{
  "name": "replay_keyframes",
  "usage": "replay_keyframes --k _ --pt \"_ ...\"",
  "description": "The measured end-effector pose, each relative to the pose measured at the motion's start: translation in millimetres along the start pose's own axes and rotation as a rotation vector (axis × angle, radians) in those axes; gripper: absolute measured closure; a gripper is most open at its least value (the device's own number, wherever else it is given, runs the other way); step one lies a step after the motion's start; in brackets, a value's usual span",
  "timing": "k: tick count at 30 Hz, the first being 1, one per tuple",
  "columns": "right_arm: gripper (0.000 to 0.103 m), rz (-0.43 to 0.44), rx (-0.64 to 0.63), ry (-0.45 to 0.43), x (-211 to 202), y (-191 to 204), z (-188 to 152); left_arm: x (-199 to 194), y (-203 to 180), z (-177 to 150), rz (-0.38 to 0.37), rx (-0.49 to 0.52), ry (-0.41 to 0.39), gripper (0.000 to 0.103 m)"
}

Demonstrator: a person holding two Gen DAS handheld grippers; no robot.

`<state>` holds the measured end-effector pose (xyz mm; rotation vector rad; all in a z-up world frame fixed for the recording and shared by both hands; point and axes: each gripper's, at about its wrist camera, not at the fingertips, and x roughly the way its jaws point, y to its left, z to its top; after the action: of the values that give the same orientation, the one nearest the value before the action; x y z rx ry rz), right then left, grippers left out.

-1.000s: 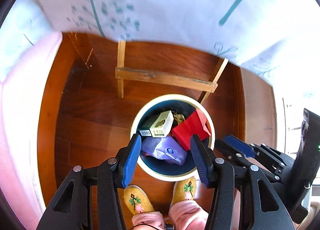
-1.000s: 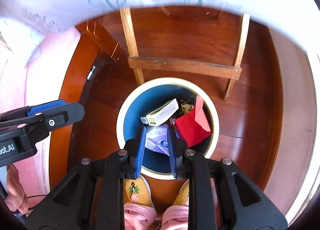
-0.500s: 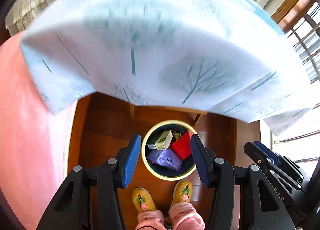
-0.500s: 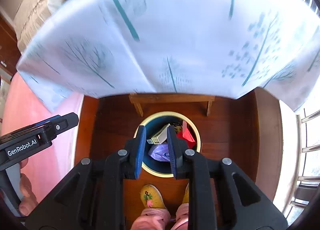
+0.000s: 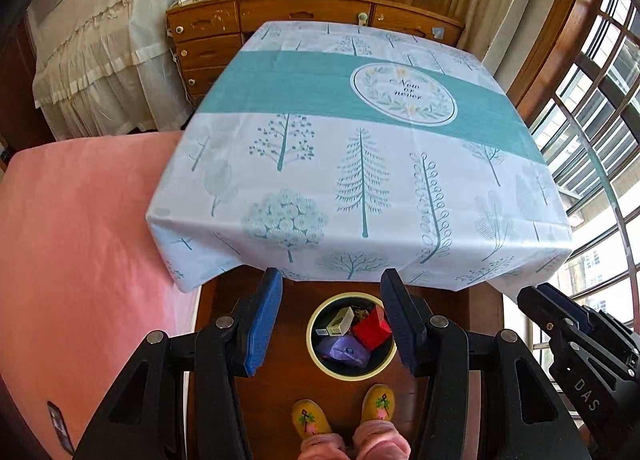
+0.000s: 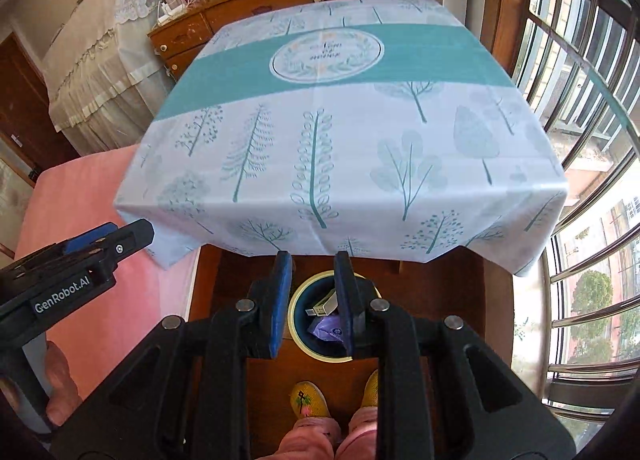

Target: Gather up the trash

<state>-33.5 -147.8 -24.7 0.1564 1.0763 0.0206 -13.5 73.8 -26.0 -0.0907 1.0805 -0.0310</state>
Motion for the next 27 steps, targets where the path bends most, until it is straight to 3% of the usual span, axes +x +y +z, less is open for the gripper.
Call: replay_keyframes --k 2,4,6,16,27 --pt "0.083 -0.006 0.001 -0.007 -20.4 5.5 11.6 -20.7 -3.3 9.1 0.006 0.002 -0.012 0.051" --pt "0.069 -0.020 -0.004 -0.013 -40.2 11.4 21.9 -36.7 -6.6 16.6 0.011 0.002 -0.026 0.051" --pt "0.065 -0.023 -0.004 -0.033 -56.3 14.6 29.5 -50.2 -9.2 21.4 0.019 0.005 -0.048 0.051" --pt "0.065 -0.020 -0.016 -0.089 -106.6 29.4 53.2 -88.9 -28.1 48.0 0.015 0.023 -0.104 0.051" --pt "0.065 -0.024 0.009 -0.097 -99.8 19.6 67.9 -88.1 -45.3 64.3 0.016 0.060 -0.105 0.051"
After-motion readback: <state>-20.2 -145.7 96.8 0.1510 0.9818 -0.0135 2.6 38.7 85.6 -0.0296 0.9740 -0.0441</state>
